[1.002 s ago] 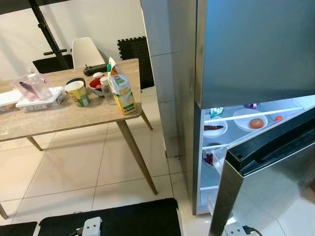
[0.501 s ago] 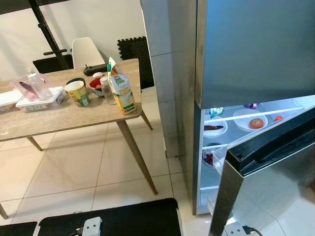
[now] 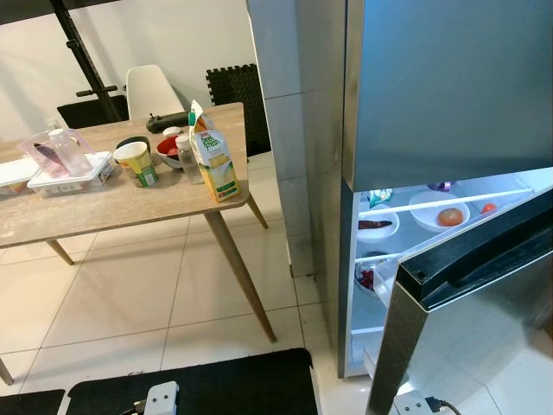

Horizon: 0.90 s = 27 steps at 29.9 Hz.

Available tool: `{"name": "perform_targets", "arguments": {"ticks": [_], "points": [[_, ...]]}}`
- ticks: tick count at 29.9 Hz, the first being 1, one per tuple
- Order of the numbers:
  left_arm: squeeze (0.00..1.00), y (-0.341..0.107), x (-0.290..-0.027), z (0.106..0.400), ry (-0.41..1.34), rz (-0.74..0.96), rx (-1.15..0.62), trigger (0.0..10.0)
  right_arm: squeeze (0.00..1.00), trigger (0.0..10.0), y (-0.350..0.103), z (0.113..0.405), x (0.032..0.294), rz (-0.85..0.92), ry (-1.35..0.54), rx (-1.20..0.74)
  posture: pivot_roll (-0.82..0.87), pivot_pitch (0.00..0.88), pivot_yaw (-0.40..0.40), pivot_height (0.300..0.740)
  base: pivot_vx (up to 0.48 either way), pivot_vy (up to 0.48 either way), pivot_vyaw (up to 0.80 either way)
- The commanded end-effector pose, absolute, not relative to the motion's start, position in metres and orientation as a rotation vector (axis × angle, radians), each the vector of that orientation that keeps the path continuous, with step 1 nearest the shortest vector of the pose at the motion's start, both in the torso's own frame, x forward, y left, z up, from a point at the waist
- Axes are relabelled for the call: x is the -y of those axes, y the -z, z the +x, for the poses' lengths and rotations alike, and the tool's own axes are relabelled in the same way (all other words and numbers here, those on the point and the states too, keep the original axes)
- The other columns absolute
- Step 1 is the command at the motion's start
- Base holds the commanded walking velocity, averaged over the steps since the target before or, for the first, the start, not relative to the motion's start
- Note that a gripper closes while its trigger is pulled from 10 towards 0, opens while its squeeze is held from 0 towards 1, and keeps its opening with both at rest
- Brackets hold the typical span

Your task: Restocking fridge

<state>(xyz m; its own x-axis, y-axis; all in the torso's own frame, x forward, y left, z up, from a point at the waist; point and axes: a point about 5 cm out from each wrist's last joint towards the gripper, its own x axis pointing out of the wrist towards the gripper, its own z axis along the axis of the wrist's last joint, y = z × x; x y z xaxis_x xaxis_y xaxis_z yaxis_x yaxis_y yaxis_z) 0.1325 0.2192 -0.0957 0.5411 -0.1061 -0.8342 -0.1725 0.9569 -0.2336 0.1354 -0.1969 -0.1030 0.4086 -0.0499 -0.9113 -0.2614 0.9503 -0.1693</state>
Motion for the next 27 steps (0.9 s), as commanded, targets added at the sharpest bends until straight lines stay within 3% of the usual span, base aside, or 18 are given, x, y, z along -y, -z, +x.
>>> {"name": "perform_targets", "arguments": {"ticks": [1,22,27], "points": [[0.0,0.095,-0.223,0.132,-0.051,-0.293,-1.002,10.0,0.0,10.0,0.104,0.135,0.191,-0.303,-0.155,-1.151,0.01,0.0,0.095,0.74,0.0,0.0,0.0],[0.0,0.095,-0.221,0.134,-0.054,-0.301,-0.996,10.0,0.0,10.0,0.103,0.137,0.193,-0.304,-0.152,-1.147,0.0,0.0,0.086,0.74,0.0,0.0,0.0],[0.0,0.098,-0.21,0.132,-0.058,-0.329,-0.996,10.0,0.0,10.0,0.101,0.138,0.204,-0.327,-0.145,-1.148,-0.01,0.0,0.058,0.74,0.0,0.0,0.0]]}}
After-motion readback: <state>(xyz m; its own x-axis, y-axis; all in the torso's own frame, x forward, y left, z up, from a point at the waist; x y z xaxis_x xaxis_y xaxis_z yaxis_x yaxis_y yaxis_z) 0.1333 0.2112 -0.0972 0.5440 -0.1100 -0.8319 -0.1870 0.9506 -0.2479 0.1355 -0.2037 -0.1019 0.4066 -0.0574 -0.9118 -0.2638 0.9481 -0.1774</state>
